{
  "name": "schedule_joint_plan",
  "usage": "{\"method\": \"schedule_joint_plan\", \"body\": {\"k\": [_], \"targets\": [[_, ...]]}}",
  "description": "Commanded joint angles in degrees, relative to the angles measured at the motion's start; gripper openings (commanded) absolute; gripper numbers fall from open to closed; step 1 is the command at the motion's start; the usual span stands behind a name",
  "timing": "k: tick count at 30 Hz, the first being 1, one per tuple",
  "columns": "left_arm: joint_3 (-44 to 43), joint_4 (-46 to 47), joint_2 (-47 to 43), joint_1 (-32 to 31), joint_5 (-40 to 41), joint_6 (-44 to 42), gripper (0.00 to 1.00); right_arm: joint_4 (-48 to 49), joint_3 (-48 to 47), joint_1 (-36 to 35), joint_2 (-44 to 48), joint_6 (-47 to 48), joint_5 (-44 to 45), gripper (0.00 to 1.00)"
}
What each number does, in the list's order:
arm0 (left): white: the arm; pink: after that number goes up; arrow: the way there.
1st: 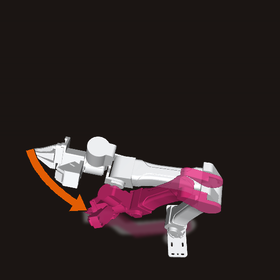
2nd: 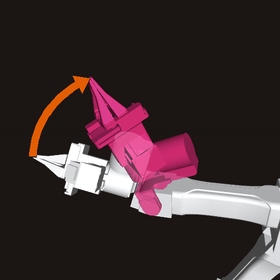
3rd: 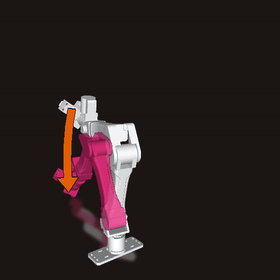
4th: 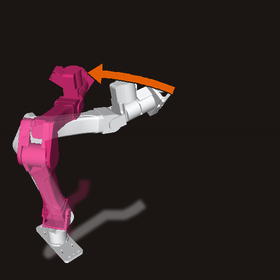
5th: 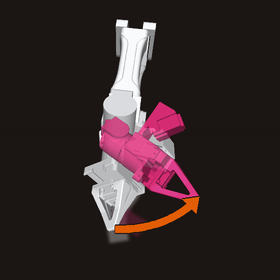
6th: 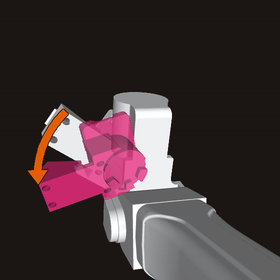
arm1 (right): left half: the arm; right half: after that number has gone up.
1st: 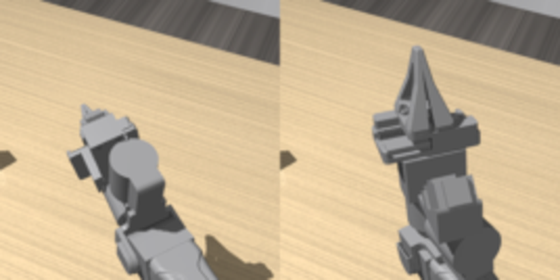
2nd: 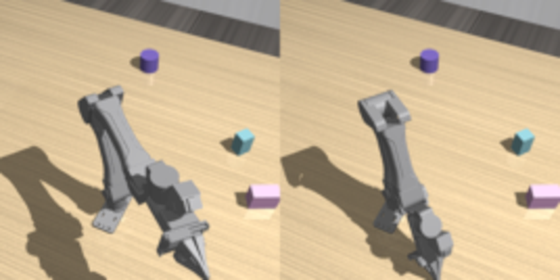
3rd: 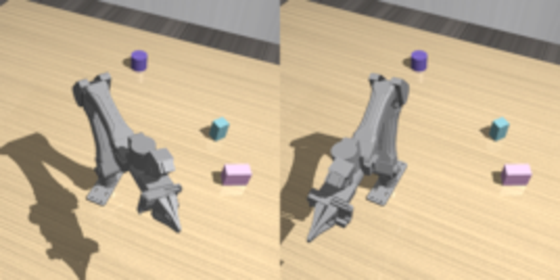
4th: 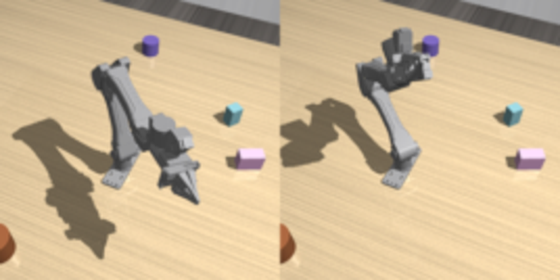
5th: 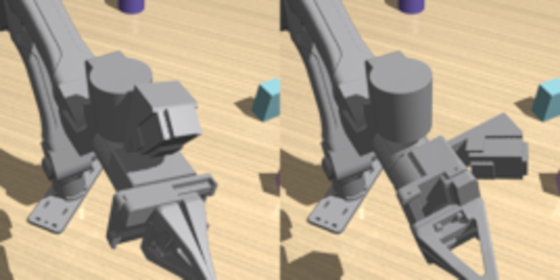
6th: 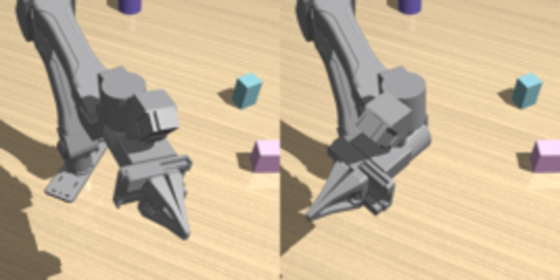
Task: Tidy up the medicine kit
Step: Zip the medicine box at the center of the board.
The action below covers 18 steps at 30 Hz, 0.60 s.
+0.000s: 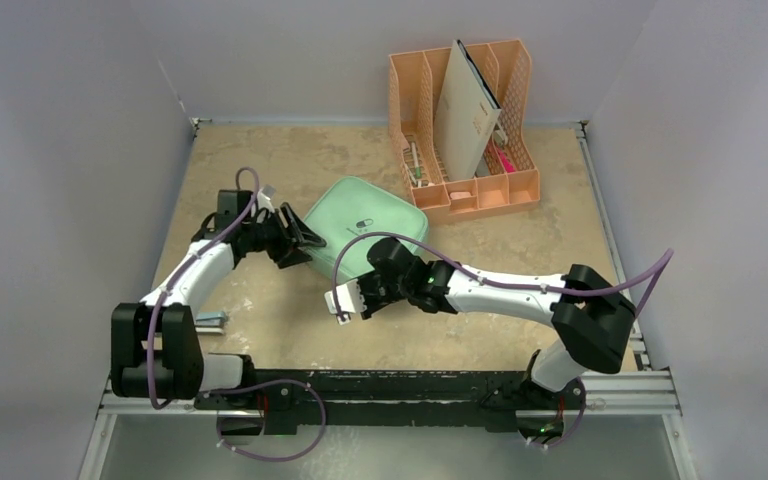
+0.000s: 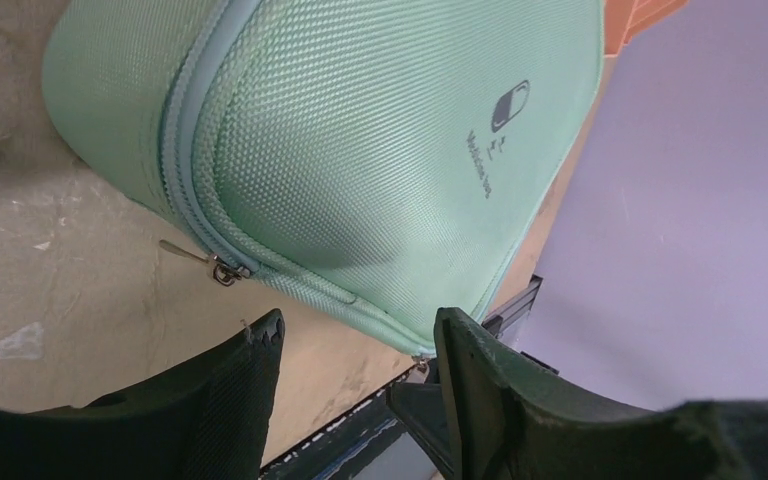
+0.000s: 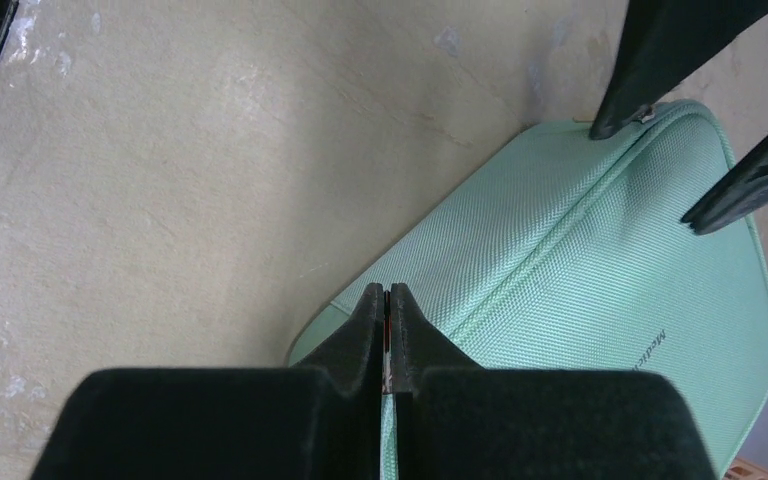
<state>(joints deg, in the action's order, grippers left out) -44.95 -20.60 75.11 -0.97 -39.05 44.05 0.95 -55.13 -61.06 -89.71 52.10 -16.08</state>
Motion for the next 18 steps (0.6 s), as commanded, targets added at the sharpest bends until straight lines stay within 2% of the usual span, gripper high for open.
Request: {"method": "schedule_joint_plan", "body": {"k": [1,5,11,14,18], "targets": [[0.70,4.27,1.70,-1.41,3.86,3.68,0.55,6.84,0.90,-0.34,1.70,-1.61,-2.86,0.00],[-2.37,0.16,3.22,-1.43,9.31,0.38,0.55,6.98,0.57,-0.30,1.76,-1.72,-3.19,0.00],[-2.74,0.06,6.85,-1.40,14.40,-2.21,0.51,3.47,-1.97,-0.37,-0.31,0.39,-4.07,0.00],[-4.26,-0.75,9.41,-1.26,15.87,-3.77,0.42,8.34,-1.51,-0.38,-1.60,-0.42,-3.13,0.00],[-11.99,-5.13,14.14,0.57,17.64,-8.36,0.24,12.14,-4.81,-0.46,-5.01,-5.15,-1.69,0.00]]}}
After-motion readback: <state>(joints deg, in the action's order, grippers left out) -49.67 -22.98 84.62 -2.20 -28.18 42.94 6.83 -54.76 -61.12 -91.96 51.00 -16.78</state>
